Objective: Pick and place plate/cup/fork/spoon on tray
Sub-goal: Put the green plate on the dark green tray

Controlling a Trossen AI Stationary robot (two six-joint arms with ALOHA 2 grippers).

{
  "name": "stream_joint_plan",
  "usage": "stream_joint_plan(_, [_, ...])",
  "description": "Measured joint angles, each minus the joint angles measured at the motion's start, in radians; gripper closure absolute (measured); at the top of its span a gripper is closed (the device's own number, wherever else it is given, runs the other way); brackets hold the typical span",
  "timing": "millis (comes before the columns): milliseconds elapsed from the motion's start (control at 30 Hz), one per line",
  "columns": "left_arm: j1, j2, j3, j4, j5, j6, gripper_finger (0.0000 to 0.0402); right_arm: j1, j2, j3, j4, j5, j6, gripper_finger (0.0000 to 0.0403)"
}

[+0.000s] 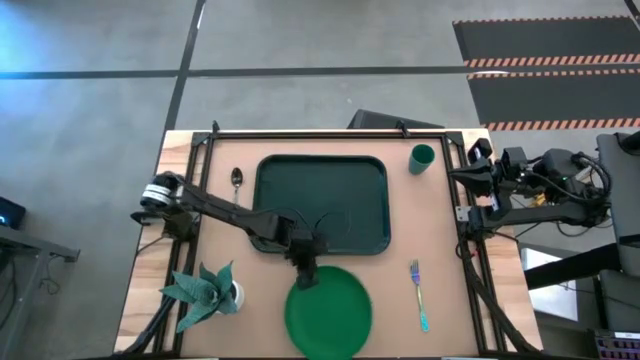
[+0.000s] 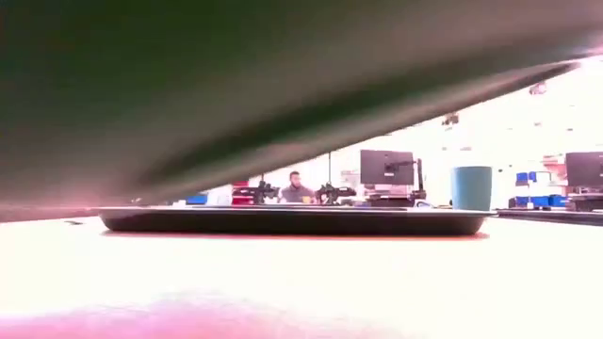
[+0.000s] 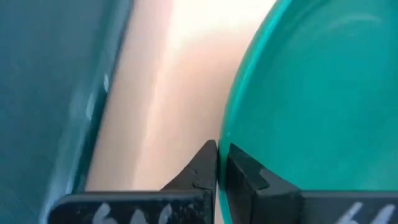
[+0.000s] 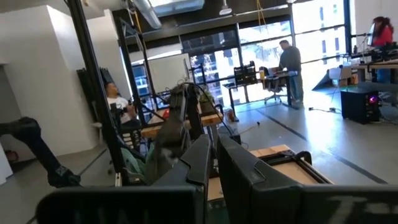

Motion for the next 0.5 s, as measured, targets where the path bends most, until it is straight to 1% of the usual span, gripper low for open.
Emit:
stream_joint_plan(100, [0.036, -0.052, 0.056, -0.072, -0.074, 0.033, 0.0401, 0.000, -0.010, 0.000, -0.003, 0.000, 0.000, 0.0380])
stream_joint_plan(200, [0.090, -0.088, 0.122, -0.243, -0.215, 0.062, 0.0401, 0.000, -0.016, 0.000, -0.009, 0.000, -0.001, 0.0380])
stream_joint_plan(300, [0.181, -0.098, 0.171, -0.378, -0.334, 0.073, 0.0401, 0.000, -0.017, 0.000, -0.014, 0.000, -0.010, 0.0380])
stream_joint_plan(367, [0.255, -0.105, 0.191, -0.382, -0.386, 0.086, 0.0401, 0.000, -0.017, 0.000, -0.016, 0.000, -0.011, 0.0380])
stream_joint_plan(500, [0.402, -0.112, 0.221, -0.337, -0.402, 0.183, 0.0401, 0.000, -0.017, 0.000, -0.017, 0.001, -0.011, 0.0380])
